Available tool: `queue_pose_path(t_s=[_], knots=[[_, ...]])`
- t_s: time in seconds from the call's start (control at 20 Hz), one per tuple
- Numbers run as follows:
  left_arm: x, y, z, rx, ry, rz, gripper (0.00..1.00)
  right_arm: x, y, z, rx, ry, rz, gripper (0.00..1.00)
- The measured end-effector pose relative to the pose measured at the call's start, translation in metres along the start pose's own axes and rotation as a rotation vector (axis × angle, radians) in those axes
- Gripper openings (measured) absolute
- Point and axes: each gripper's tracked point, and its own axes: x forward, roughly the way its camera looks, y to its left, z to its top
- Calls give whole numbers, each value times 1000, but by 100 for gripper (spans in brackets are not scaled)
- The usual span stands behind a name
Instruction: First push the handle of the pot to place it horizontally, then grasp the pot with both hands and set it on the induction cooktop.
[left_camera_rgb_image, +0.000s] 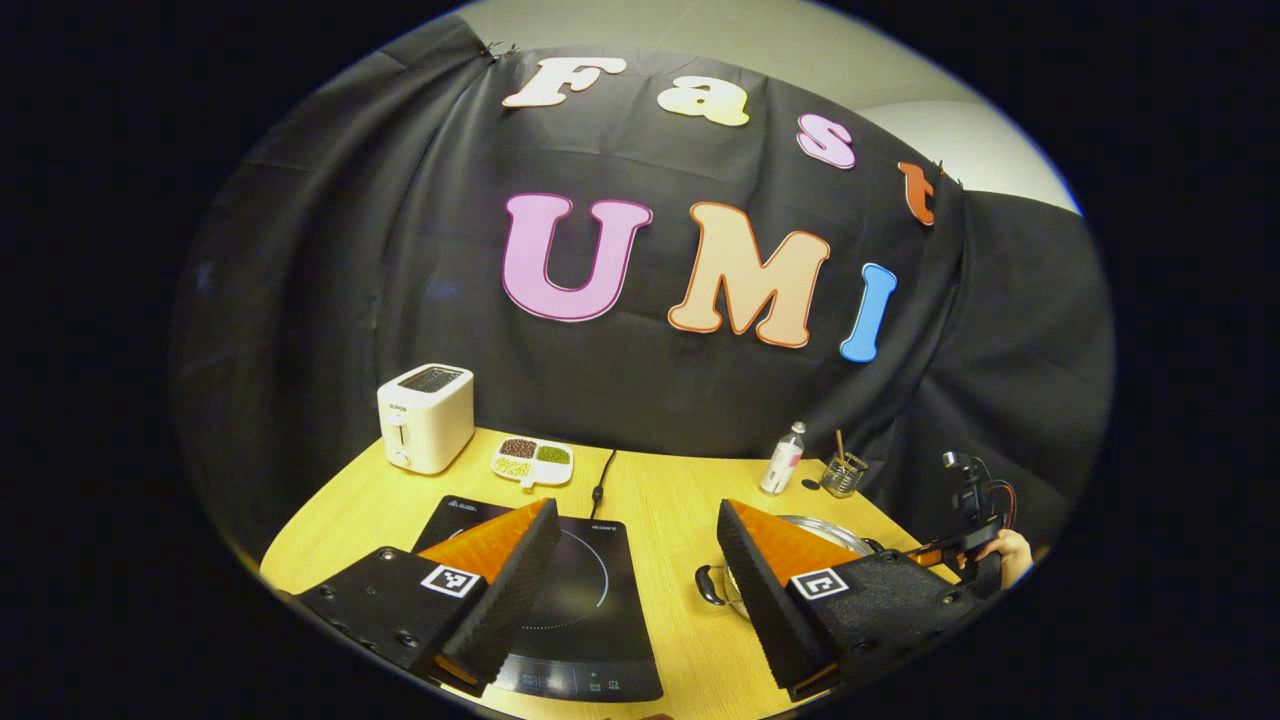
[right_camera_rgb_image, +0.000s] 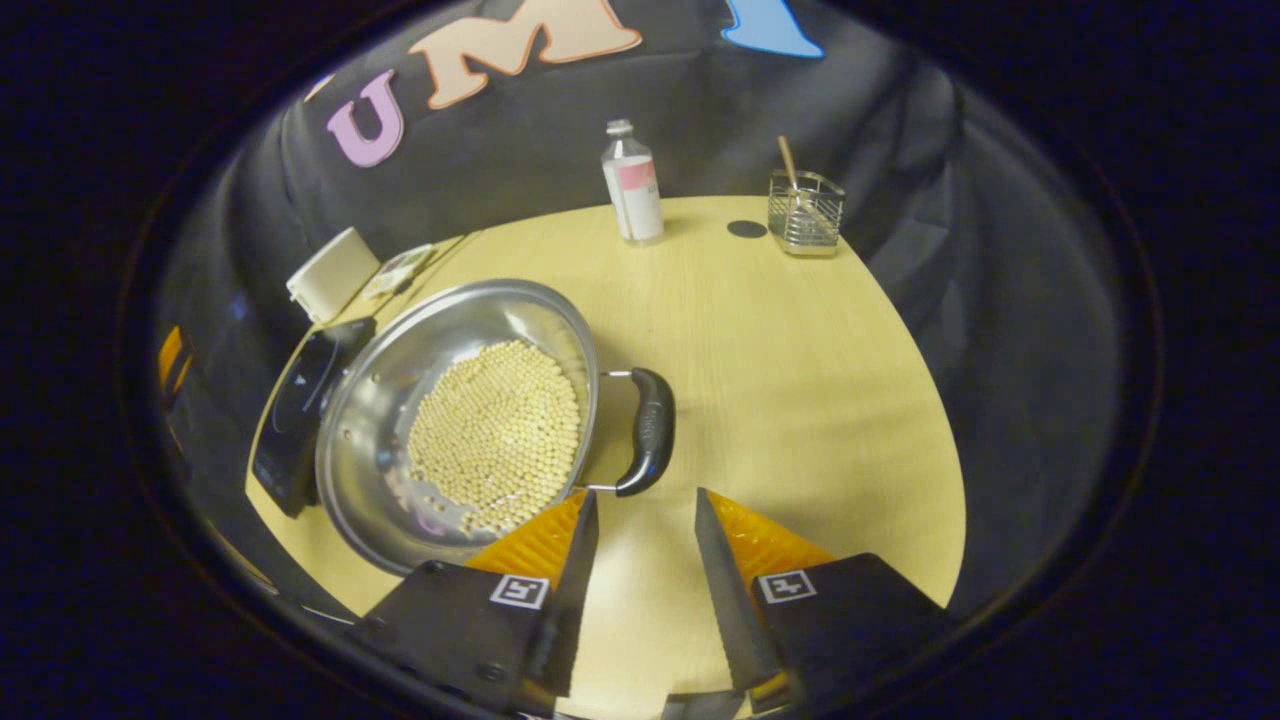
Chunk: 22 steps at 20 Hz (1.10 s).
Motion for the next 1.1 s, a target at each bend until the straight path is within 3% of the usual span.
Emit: queue_pose_path(t_s=[0.05,0.1,0.3,0.35,0.5,0.55,0.65,0.7,0.75,0.85,0.9,0.95,1.0,1.1], knots=[[3,-1,-2,-1,5,-2,98,-8,3,5,25,-10,32,53],[5,-2,-3,-3,9,-7,98,-15,3,9,50,-15,54,70],[16,-21,-15,-21,53,-63,97,-38,16,42,162,-65,206,100],[20,-27,-21,-24,71,-82,97,-40,16,48,185,-63,233,93],[36,-39,-51,-16,169,-125,97,-24,8,52,219,-25,239,92],[42,-43,-64,-16,214,-133,97,-14,4,51,225,-7,229,100],[55,-46,-91,-38,301,-139,97,4,-3,48,218,26,219,100],[62,-51,-104,-61,340,-150,97,11,-2,46,215,39,226,93],[68,-57,-117,-93,382,-163,97,16,0,46,220,53,244,100],[78,-72,-139,-164,474,-197,97,25,7,43,245,84,288,100],[84,-78,-144,-194,495,-217,98,29,9,41,257,97,307,94],[94,-81,-150,-212,516,-226,98,34,12,39,264,108,321,94],[101,-81,-157,-216,538,-226,98,36,12,37,269,116,334,100],[108,-75,-173,-213,597,-198,97,43,12,32,278,132,344,100]])
